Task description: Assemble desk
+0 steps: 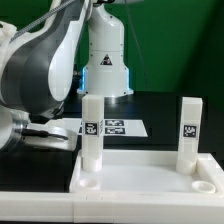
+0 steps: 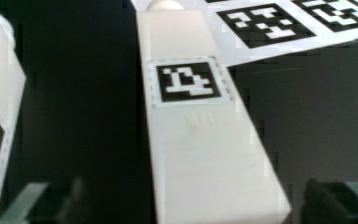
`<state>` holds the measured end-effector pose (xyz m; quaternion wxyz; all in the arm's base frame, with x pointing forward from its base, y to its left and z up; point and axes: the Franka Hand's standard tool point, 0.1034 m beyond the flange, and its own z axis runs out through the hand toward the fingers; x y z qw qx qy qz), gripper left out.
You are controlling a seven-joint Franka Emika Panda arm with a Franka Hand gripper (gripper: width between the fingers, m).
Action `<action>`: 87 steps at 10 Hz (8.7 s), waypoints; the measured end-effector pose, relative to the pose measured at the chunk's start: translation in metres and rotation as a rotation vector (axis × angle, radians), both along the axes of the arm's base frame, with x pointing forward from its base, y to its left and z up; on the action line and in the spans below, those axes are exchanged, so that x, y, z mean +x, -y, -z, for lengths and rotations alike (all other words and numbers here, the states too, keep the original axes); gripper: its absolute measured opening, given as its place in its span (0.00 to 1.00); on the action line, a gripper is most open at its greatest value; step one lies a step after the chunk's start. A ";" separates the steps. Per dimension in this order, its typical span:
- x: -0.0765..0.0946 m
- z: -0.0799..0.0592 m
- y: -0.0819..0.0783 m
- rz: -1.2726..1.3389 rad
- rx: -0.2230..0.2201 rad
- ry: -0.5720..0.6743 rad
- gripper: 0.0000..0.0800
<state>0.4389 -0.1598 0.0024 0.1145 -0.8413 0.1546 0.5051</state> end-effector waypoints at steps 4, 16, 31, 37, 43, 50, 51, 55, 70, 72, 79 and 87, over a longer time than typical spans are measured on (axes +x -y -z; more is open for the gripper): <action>0.001 0.000 0.000 -0.001 -0.002 0.003 0.36; 0.056 -0.047 0.018 -0.076 -0.010 0.224 0.36; 0.170 -0.141 0.012 -0.214 -0.429 1.285 0.37; 0.202 -0.167 -0.053 -0.191 -0.366 1.333 0.37; 0.227 -0.173 -0.167 -0.153 -0.340 1.394 0.37; 0.228 -0.166 -0.235 -0.194 -0.313 1.407 0.37; 0.228 -0.160 -0.255 -0.242 -0.299 1.411 0.37; 0.228 -0.156 -0.257 -0.249 -0.297 1.406 0.37; 0.227 -0.134 -0.265 -0.274 -0.298 1.427 0.37; 0.226 -0.129 -0.265 -0.276 -0.301 1.431 0.37; 0.227 -0.129 -0.261 -0.269 -0.318 1.522 0.37; 0.229 -0.142 -0.256 -0.268 -0.319 1.525 0.81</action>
Offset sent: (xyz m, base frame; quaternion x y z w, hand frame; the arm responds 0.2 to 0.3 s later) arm -0.0003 0.0020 0.0002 0.0003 0.0021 0.0003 1.0000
